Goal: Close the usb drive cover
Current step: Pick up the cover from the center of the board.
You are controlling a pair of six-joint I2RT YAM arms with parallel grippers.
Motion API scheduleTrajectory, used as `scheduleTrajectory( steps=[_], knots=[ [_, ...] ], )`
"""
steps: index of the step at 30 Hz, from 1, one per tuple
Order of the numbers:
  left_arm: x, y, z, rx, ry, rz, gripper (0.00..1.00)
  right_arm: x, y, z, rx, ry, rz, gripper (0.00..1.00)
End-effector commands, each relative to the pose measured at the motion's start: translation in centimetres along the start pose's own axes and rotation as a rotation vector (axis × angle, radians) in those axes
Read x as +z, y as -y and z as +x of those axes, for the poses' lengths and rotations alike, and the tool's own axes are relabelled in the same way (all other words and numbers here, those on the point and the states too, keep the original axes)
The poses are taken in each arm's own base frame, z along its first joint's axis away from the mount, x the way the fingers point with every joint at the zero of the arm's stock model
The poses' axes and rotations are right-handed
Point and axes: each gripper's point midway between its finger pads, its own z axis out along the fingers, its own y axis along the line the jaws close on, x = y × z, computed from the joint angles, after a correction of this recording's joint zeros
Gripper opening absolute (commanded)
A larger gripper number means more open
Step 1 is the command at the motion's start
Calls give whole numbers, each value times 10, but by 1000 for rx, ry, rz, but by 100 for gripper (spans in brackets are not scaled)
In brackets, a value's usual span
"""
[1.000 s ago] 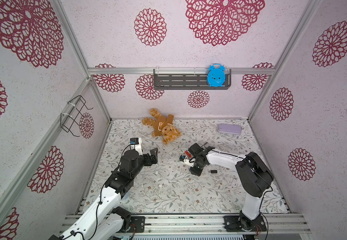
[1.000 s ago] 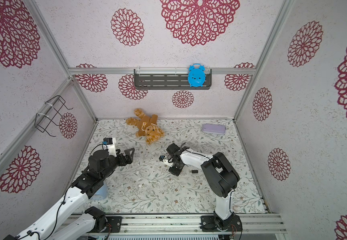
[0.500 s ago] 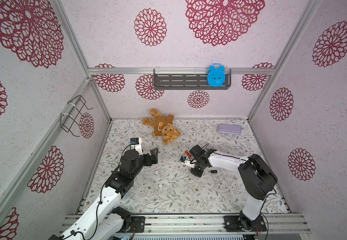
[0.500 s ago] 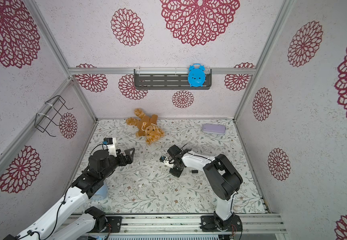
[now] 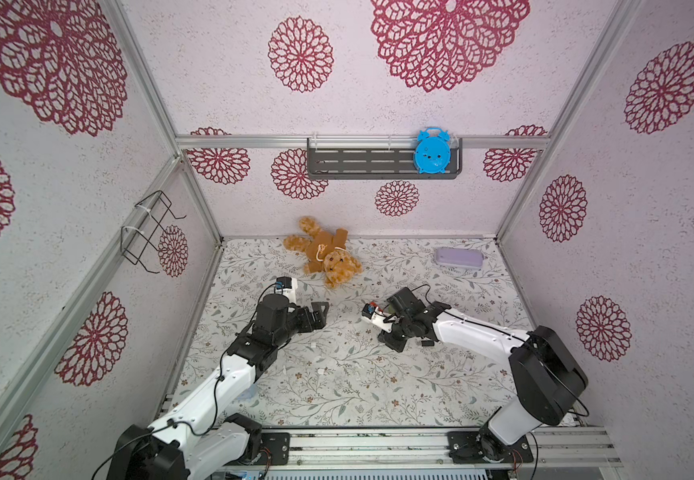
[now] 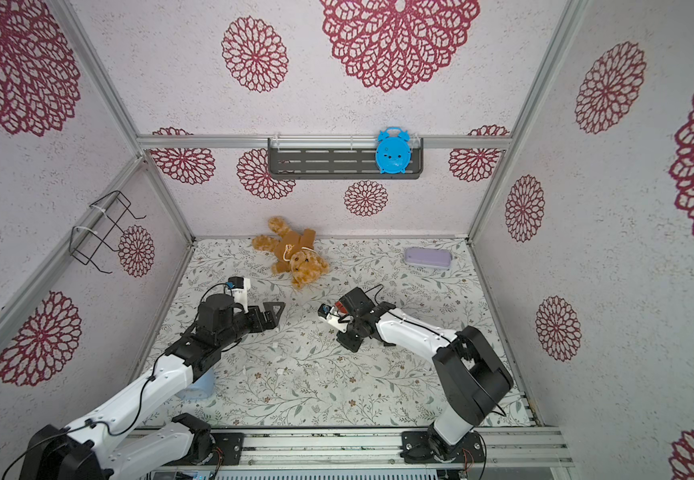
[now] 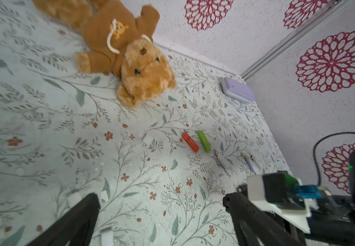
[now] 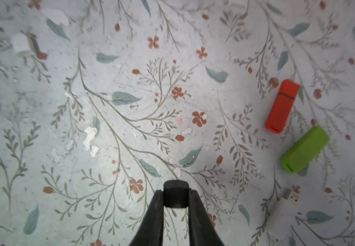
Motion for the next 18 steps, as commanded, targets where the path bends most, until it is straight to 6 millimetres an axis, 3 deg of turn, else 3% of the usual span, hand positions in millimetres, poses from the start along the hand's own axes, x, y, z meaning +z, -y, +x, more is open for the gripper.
scheduleTrajectory(
  steps=[1, 9, 18],
  knots=[
    [19, 32, 8, -77, -114, 199, 94, -16, -7, -24, -2, 119, -12, 21],
    [54, 76, 35, -221, -367, 530, 77, -37, -13, -42, -67, 250, 27, 21],
    [69, 97, 59, -216, -491, 591, 68, -47, -12, -51, -88, 310, 50, 22]
  ],
)
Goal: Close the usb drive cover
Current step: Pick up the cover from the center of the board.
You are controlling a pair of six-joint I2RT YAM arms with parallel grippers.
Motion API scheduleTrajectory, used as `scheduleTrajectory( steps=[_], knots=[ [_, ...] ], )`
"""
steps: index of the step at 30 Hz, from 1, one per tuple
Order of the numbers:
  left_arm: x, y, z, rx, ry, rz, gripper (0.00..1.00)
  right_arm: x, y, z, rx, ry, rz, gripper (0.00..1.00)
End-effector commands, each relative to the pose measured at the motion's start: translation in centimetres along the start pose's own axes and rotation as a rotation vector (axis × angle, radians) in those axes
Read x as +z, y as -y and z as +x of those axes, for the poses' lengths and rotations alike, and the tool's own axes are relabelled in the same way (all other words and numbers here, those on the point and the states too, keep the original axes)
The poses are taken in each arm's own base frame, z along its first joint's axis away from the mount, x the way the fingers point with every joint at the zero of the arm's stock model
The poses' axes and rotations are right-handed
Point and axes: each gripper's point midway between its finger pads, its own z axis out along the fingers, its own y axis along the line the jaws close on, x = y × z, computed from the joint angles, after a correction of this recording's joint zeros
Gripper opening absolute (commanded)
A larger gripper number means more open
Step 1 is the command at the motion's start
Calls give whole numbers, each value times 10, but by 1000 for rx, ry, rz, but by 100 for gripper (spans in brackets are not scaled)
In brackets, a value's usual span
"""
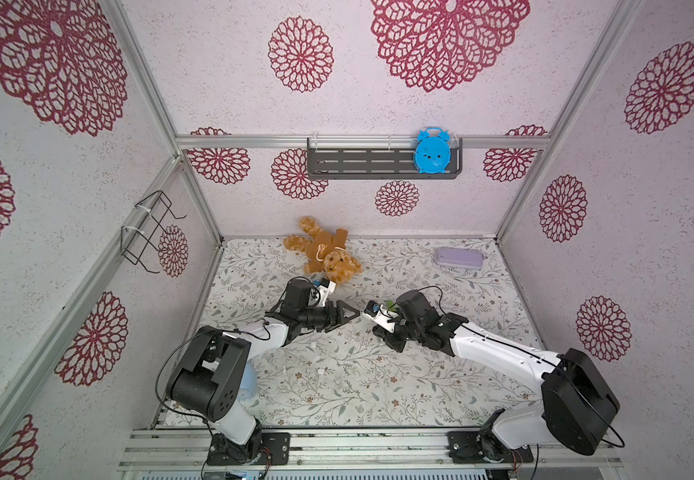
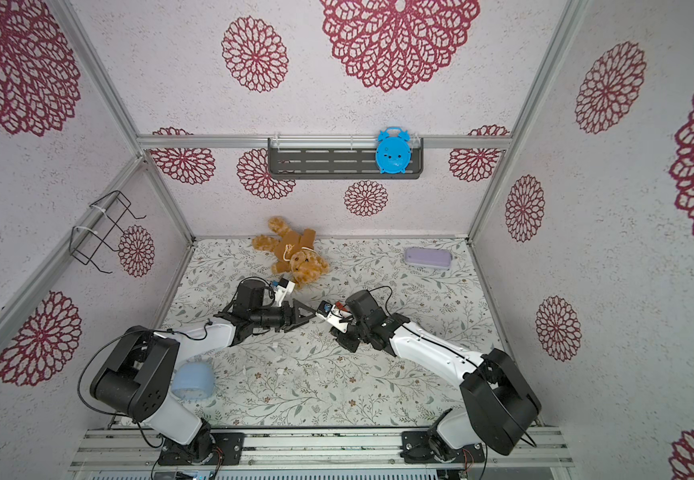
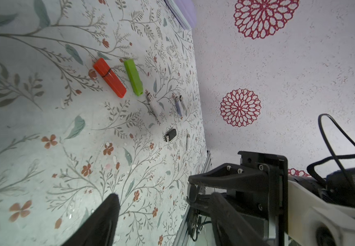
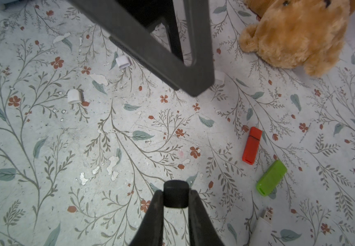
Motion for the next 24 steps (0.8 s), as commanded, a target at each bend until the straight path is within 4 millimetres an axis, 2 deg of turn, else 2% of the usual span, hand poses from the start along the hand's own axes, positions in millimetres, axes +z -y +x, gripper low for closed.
scheduleTrajectory(
  steps=[1, 7, 13, 24],
  knots=[
    [12, 23, 4, 51, -58, 78, 67, -13, 0, -25, -35, 93, 10, 22],
    [22, 28, 11, 55, -101, 104, 55, -14, 3, -29, -34, 109, 24, 22],
    [25, 31, 18, 60, -139, 122, 49, -15, 5, -32, -28, 121, 35, 22],
    [29, 36, 19, 70, -158, 138, 42, -22, 5, -42, -16, 165, 38, 22]
  ],
)
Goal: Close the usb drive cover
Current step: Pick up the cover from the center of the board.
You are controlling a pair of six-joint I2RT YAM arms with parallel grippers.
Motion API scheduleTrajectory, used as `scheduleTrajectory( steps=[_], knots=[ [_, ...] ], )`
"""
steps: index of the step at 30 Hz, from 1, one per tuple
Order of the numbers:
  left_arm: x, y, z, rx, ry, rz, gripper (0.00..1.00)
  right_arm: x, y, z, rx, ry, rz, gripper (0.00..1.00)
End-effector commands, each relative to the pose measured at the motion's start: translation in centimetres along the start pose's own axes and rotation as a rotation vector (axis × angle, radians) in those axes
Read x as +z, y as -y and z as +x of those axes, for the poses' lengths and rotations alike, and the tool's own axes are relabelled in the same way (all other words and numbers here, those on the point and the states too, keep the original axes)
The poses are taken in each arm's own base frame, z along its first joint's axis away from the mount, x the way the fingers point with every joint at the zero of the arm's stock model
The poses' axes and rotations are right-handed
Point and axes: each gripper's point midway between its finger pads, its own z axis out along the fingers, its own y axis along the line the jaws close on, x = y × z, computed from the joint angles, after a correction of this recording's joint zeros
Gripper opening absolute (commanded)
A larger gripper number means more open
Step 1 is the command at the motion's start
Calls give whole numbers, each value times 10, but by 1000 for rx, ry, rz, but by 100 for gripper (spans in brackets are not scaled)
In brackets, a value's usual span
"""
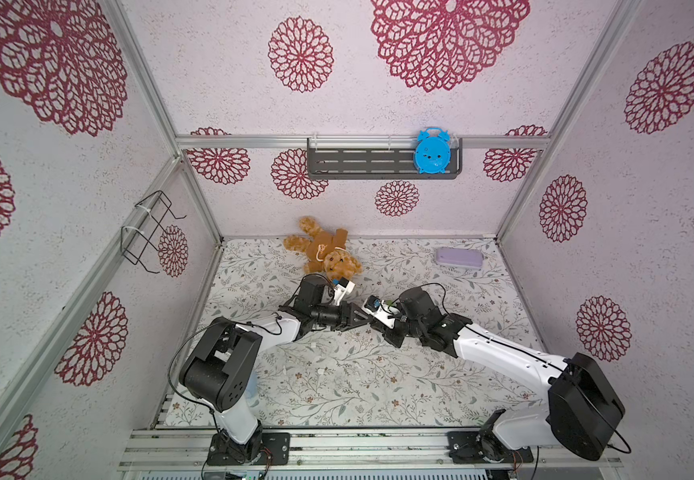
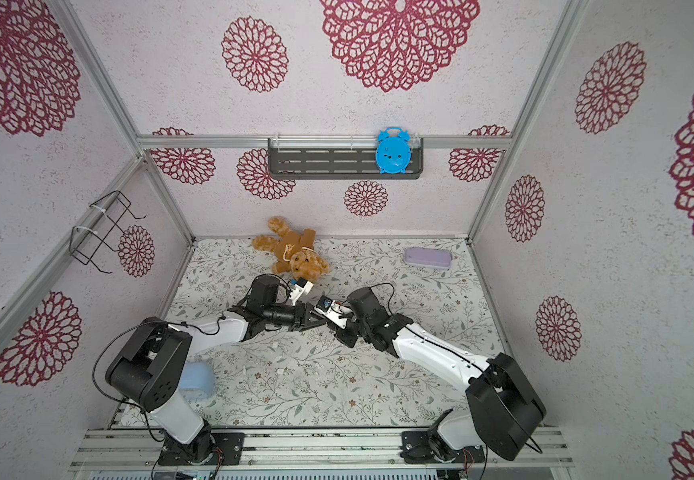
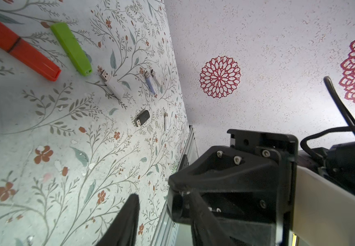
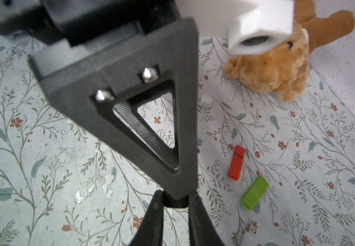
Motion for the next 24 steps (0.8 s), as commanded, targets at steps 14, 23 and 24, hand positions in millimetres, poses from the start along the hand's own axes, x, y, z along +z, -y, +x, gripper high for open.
scheduleTrajectory(
  steps=[14, 23, 24],
  knots=[
    [9, 9, 2, 29, -44, 37, 24, -11, -1, -26, 7, 104, 4, 22],
    [9, 8, 4, 34, -55, 20, 12, -13, -1, -29, 13, 118, 5, 22],
    [9, 8, 3, 37, -54, 19, 11, -13, -1, -28, 12, 117, 7, 22]
  ],
)
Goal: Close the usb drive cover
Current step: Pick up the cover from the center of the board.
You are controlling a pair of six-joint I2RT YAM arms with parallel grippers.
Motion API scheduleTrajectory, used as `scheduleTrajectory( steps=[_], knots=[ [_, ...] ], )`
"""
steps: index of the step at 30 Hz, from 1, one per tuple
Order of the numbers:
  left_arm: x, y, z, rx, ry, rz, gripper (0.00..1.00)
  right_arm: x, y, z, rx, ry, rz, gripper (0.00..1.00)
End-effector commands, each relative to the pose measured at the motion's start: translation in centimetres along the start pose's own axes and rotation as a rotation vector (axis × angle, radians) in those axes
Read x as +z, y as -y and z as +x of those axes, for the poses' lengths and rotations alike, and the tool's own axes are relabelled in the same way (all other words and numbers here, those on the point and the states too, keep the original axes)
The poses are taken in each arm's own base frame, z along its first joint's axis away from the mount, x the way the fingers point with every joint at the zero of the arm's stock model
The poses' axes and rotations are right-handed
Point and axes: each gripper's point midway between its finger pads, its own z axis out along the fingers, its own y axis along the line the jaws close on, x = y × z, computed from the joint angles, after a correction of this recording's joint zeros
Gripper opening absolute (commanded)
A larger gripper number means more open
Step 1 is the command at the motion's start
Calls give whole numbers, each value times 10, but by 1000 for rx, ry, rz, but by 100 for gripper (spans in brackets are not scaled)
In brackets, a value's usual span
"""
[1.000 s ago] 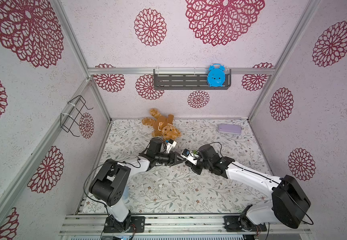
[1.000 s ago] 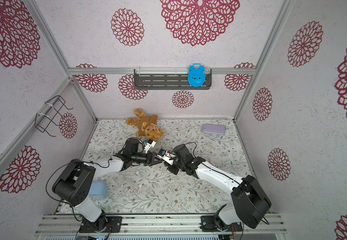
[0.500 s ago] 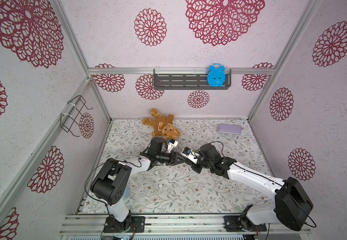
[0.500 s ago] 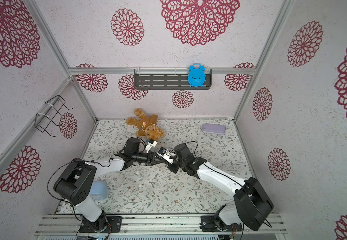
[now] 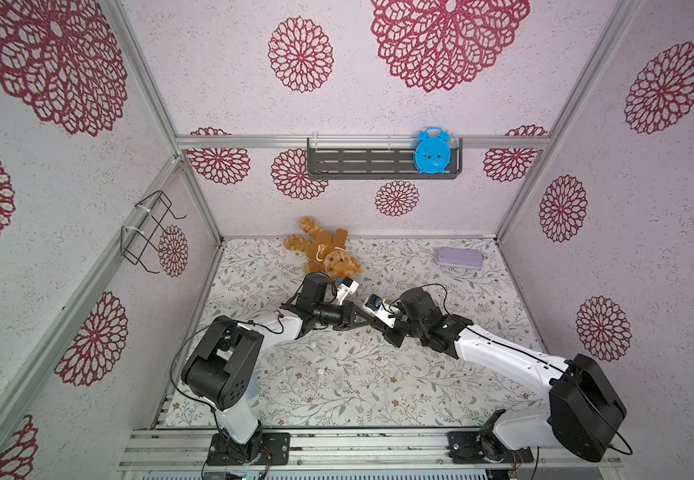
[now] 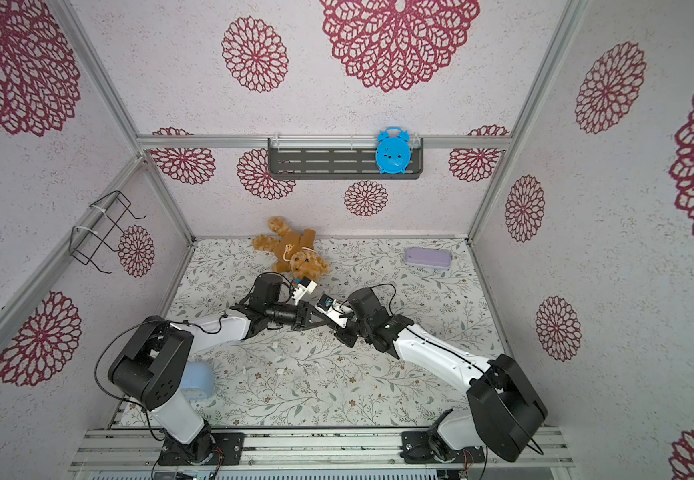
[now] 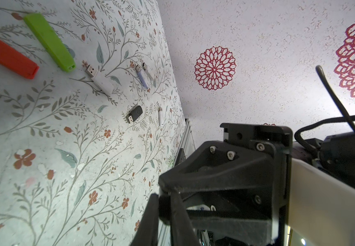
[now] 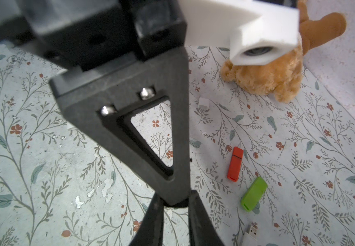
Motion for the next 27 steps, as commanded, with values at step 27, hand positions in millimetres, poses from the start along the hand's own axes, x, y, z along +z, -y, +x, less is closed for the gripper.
scheduleTrajectory(
  steps=[27],
  knots=[
    [-3, 13, -7, 51, 16, -5, 11, -9, 7, -15, -64, 139, 89, 39]
  ],
)
